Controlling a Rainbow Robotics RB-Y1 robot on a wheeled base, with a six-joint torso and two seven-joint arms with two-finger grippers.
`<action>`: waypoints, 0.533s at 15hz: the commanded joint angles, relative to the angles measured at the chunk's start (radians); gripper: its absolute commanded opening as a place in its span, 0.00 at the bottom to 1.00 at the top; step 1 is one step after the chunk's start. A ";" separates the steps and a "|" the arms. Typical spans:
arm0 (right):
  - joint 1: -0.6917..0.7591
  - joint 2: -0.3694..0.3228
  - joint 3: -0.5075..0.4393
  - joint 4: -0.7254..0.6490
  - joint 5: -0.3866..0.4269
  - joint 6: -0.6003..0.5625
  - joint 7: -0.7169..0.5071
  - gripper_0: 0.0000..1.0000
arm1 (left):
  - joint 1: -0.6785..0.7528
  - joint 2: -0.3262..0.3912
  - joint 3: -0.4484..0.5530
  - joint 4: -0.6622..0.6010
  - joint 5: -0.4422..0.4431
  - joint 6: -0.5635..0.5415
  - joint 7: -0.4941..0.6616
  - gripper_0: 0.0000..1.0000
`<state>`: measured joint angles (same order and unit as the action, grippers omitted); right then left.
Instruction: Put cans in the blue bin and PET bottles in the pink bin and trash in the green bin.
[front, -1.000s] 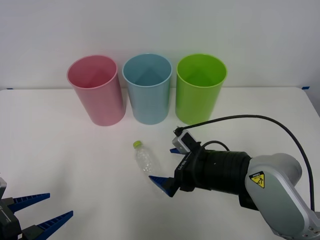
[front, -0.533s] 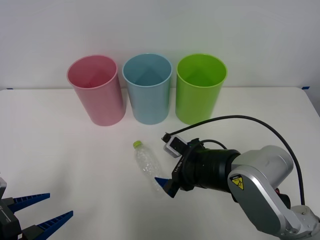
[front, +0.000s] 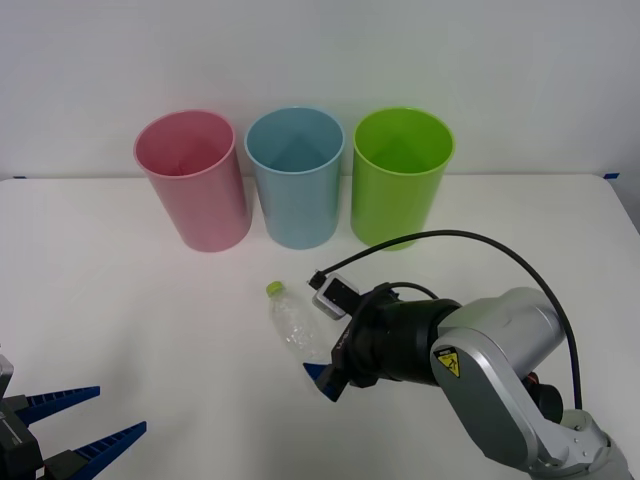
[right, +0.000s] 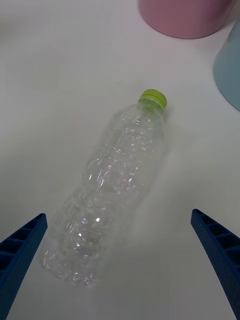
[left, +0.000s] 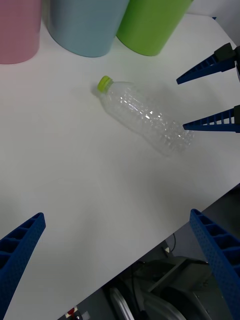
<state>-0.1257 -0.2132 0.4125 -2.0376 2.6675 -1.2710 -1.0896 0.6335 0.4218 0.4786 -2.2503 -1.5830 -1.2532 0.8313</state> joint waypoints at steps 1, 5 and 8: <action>-0.005 0.009 0.046 0.000 0.034 -0.001 -0.102 1.00 | 0.000 0.000 0.000 0.000 0.000 0.000 0.000 1.00; -0.022 0.040 0.040 0.053 0.040 -0.002 -0.135 1.00 | 0.000 0.000 0.000 0.000 0.000 0.000 0.000 1.00; -0.034 0.051 0.023 0.082 0.040 -0.002 -0.131 1.00 | 0.000 0.000 0.000 0.000 0.000 0.000 0.000 1.00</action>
<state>-0.1587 -0.1628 0.4393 -1.9597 2.7077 -1.2733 -1.2220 0.6335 0.4218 0.4786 -2.2503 -1.5830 -1.2532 0.8314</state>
